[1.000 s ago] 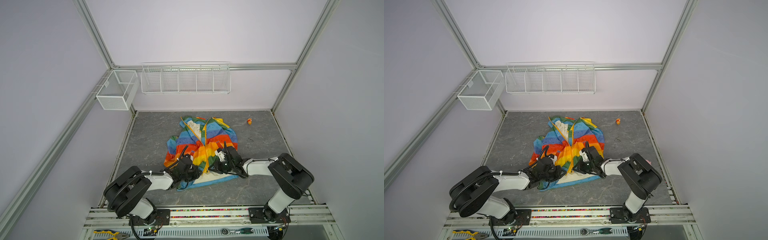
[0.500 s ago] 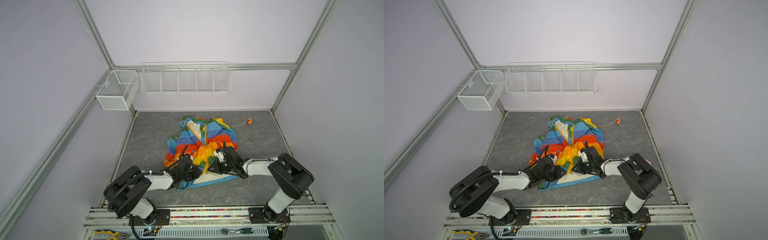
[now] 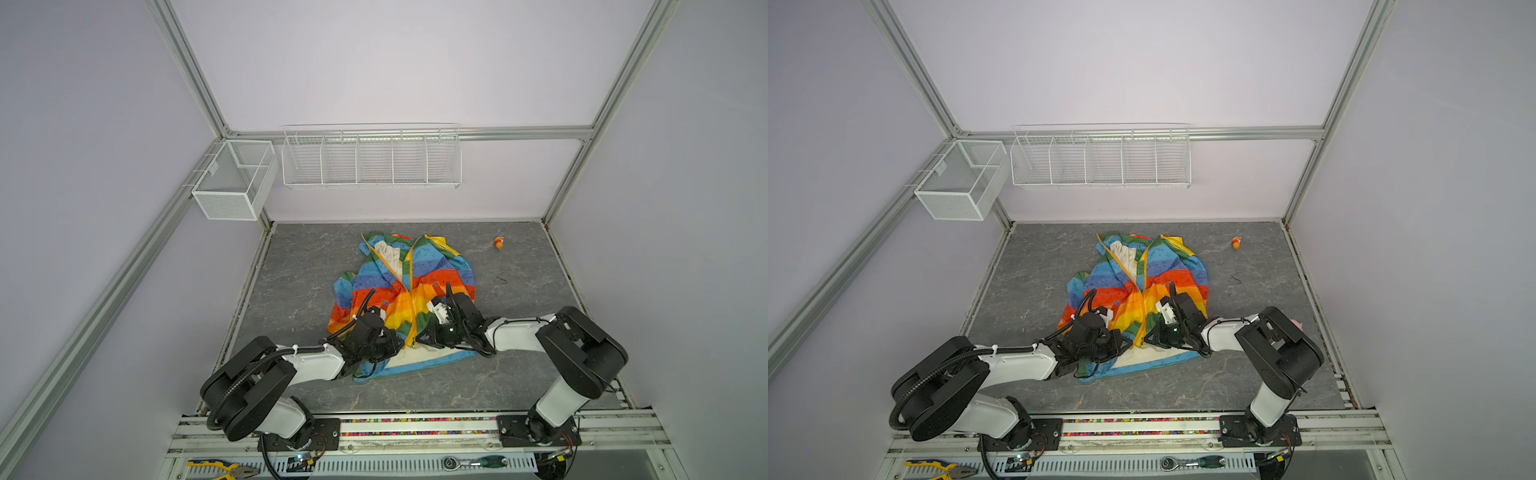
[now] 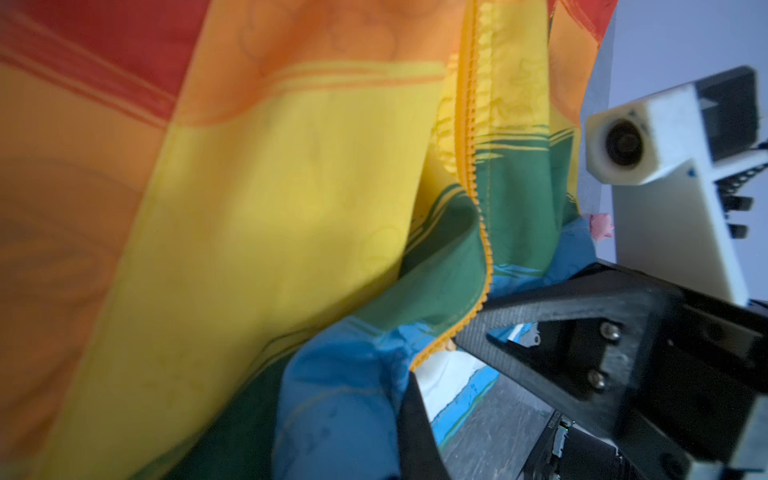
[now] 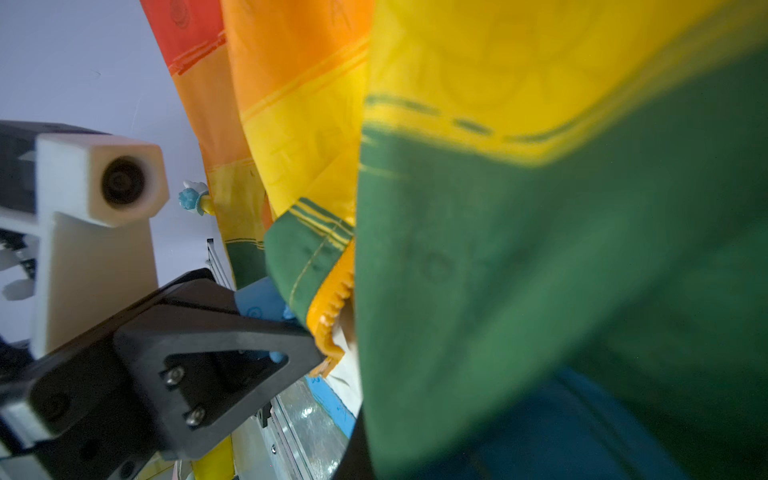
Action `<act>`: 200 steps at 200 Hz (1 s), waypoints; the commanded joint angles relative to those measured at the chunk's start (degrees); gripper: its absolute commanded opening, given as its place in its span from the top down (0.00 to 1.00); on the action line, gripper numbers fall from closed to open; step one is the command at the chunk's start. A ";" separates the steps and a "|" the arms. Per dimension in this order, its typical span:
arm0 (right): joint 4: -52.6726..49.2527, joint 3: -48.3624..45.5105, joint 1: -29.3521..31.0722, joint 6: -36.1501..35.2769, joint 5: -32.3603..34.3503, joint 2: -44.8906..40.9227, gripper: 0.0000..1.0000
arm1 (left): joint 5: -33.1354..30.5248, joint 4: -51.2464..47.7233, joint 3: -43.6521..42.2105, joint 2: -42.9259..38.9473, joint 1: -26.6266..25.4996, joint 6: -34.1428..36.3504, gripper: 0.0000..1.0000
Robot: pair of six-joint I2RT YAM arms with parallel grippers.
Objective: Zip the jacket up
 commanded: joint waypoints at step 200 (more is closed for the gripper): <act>-18.97 19.96 -0.97 -21.63 26.55 -16.86 0.94 | -14.85 -20.20 17.90 -24.32 7.06 31.14 1.00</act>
